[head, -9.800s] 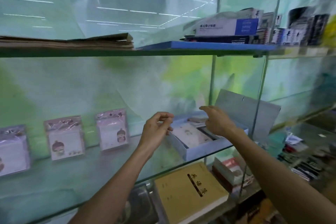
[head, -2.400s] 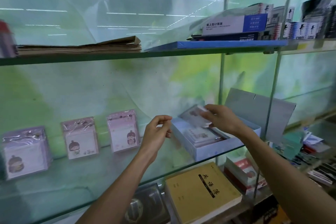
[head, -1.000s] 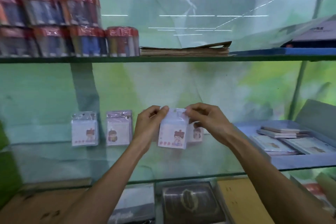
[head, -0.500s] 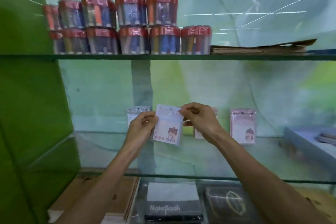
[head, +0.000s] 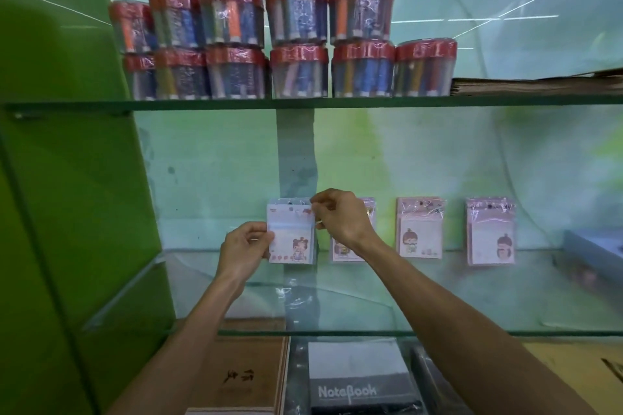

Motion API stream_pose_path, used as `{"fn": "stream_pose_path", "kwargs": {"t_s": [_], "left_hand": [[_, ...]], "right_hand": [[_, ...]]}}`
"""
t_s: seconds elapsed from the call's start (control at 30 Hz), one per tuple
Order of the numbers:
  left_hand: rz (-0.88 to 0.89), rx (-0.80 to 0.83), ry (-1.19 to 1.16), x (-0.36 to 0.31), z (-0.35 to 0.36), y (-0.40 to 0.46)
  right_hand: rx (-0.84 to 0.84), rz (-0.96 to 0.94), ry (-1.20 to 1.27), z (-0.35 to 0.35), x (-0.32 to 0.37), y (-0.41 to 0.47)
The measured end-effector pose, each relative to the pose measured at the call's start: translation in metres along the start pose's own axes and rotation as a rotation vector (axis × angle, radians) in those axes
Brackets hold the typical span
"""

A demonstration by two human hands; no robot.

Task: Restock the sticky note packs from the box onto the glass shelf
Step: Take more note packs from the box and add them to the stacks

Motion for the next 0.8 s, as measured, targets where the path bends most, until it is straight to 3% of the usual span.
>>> {"fn": "stream_pose_path", "kwargs": {"t_s": [0.37,0.63,0.8], "left_hand": [[-0.053,-0.048,-0.059,0.009,0.001,0.010],[0.091,-0.255,-0.011,-0.010,0.016,-0.012],[0.206,-0.103,-0.137,-0.040,0.062,-0.035]], "right_hand": [[-0.042,-0.007,0.095,-0.047,-0.010,-0.019],[-0.121,0.017,0.143,-0.132,-0.047,-0.046],[-0.177,0.044,0.157,-0.187,-0.075,-0.058]]}}
Point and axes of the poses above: each hand's wrist, its own y-axis towards the middle knuckle, its own z-axis out of the palm, x = y × z, the point moved 1 cm from there along y, towards the middle knuckle, and after that the axes turned 4 degrees about z, right-handed, at the moved point
